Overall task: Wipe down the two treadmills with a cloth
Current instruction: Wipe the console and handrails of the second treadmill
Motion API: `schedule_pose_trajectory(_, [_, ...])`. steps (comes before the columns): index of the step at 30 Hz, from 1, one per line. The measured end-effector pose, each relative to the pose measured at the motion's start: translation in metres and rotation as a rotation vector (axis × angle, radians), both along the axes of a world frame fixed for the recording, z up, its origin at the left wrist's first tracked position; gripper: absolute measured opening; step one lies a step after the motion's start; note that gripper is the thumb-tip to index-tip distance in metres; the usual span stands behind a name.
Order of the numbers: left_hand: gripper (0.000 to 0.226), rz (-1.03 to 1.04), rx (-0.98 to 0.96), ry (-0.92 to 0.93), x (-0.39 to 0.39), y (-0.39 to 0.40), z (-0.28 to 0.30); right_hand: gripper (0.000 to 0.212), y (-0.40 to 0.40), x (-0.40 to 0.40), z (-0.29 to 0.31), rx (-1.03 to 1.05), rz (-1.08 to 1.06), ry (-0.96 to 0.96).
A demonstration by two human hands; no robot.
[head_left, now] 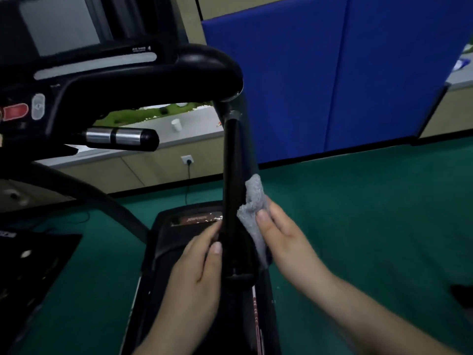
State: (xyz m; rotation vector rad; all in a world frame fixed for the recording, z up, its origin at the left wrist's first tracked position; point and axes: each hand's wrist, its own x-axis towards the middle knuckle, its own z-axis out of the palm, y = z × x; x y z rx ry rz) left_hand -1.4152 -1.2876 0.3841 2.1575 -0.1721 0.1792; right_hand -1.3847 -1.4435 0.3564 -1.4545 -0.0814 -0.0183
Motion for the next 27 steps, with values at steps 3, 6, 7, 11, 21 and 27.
schedule_pose_trajectory(3, [0.029, 0.062, -0.003, 0.043, -0.005, -0.008, 0.006, 0.051, 0.006, -0.014, -0.018, 0.053, -0.046, -0.029])
schedule_pose_trajectory(6, [0.033, 0.093, 0.034, 0.122, -0.008, -0.009, 0.007, 0.048, 0.009, -0.022, -0.021, 0.088, -0.01, -0.053])
schedule_pose_trajectory(7, [0.035, 0.098, 0.037, 0.133, -0.008, -0.01, 0.009, 0.046, 0.008, -0.018, -0.019, 0.085, -0.009, -0.062])
schedule_pose_trajectory(11, [0.031, 0.096, -0.12, 0.236, -0.008, -0.012, 0.013, 0.045, 0.001, 0.031, -0.008, 0.033, 0.001, -0.002])
schedule_pose_trajectory(21, [0.038, 0.157, -0.137, 0.176, -0.04, -0.026, 0.014, 0.059, 0.014, -0.032, -0.029, 0.084, 0.015, -0.126])
schedule_pose_trajectory(27, [0.037, 0.31, -0.078, 0.072, -0.04, -0.039, 0.007, 0.057, 0.006, 0.002, -0.016, -0.006, 0.02, -0.096])
